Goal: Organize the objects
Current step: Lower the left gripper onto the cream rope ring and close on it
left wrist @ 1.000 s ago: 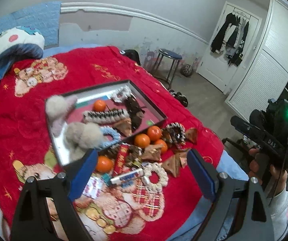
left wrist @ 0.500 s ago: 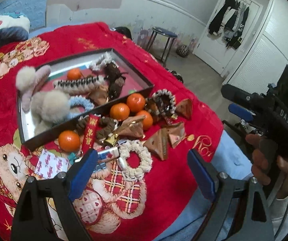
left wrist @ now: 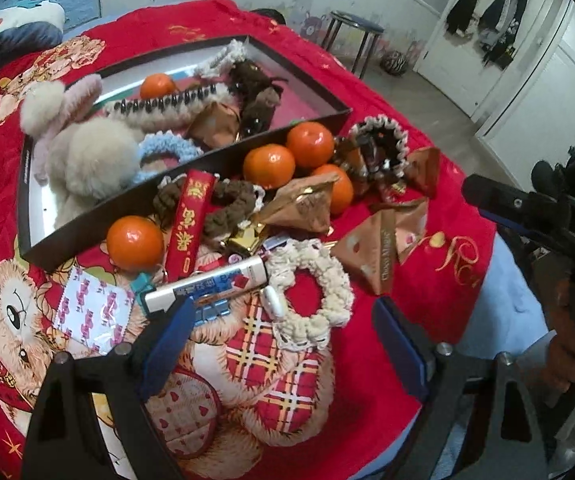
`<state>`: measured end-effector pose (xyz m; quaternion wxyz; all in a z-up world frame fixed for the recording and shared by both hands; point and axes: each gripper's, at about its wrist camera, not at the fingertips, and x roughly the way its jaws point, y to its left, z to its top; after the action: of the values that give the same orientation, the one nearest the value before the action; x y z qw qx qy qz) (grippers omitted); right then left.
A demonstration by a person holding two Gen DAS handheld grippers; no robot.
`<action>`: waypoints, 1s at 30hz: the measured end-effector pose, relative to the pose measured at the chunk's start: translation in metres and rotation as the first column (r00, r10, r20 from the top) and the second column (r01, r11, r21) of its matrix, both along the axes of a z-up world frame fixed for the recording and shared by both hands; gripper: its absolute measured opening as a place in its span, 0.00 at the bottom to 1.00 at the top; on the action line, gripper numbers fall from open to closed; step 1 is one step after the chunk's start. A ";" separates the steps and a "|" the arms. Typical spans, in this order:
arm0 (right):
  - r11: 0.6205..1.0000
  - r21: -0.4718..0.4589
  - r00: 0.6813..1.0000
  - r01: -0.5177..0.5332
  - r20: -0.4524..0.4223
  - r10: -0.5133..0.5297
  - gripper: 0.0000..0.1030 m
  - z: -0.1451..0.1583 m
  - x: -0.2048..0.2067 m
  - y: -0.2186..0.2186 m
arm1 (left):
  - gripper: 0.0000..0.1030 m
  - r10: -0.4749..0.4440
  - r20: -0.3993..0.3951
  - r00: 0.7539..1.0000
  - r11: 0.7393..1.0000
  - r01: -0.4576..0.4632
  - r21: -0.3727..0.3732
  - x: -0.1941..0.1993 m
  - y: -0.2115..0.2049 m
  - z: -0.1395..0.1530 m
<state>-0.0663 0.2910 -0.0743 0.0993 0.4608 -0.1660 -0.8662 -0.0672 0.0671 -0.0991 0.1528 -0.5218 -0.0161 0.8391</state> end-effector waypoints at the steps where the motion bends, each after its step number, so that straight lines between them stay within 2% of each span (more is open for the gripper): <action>1: 1.000 0.002 1.000 -0.002 0.011 0.002 0.65 -0.002 -0.001 0.000 | 0.88 0.002 0.002 1.000 1.000 -0.002 -0.004 0.000 0.000 -0.001; 5: 1.000 -0.013 0.997 0.000 0.073 0.001 0.59 -0.015 -0.005 0.000 | 0.87 0.010 0.022 1.000 1.000 -0.011 0.026 -0.004 -0.003 -0.006; 7: 1.000 -0.012 0.996 -0.003 0.088 0.004 0.56 -0.019 -0.006 0.000 | 0.84 0.009 0.032 0.999 0.999 -0.010 0.039 -0.005 -0.003 -0.008; 9: 1.000 -0.004 0.995 -0.006 0.095 0.007 0.54 -0.021 -0.006 -0.002 | 0.67 0.005 0.045 0.999 0.998 -0.007 0.055 -0.006 -0.004 -0.010; 13: 1.000 -0.012 0.994 -0.023 0.105 0.024 0.50 -0.023 -0.008 -0.005 | 0.62 -0.018 0.053 0.998 0.999 0.016 0.031 -0.006 0.001 -0.013; 15: 1.000 -0.009 0.993 -0.028 0.113 0.028 0.49 -0.024 -0.009 -0.006 | 0.45 -0.040 0.045 0.998 0.999 0.038 0.039 -0.005 0.004 -0.012; 17: 0.999 -0.011 0.992 -0.031 0.120 0.032 0.48 -0.026 -0.010 -0.007 | 0.41 -0.056 0.046 0.997 0.998 0.054 0.040 -0.005 0.006 -0.014; 19: 0.999 -0.012 0.991 -0.032 0.126 0.033 0.46 -0.028 -0.011 -0.007 | 0.40 -0.063 0.048 0.997 0.998 0.062 0.034 -0.006 0.008 -0.017; 23: 0.999 0.014 0.991 -0.043 0.126 0.041 0.33 -0.028 -0.011 -0.010 | 0.40 -0.072 0.041 0.997 0.997 0.071 0.021 -0.005 0.009 -0.019; 25: 0.998 0.015 0.990 -0.063 0.125 0.060 0.30 -0.028 -0.012 -0.013 | 0.40 -0.063 0.056 0.996 0.998 0.061 0.027 -0.006 0.007 -0.022; 30: 0.998 0.028 0.988 -0.059 0.145 0.054 0.30 -0.033 -0.015 -0.015 | 0.40 -0.043 0.084 0.996 0.998 0.040 0.044 -0.007 0.004 -0.026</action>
<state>-0.0818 0.2759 -0.1074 0.1040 0.5283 -0.1455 -0.8300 -0.0746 0.0715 -0.1255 0.1803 -0.5538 -0.0294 0.8124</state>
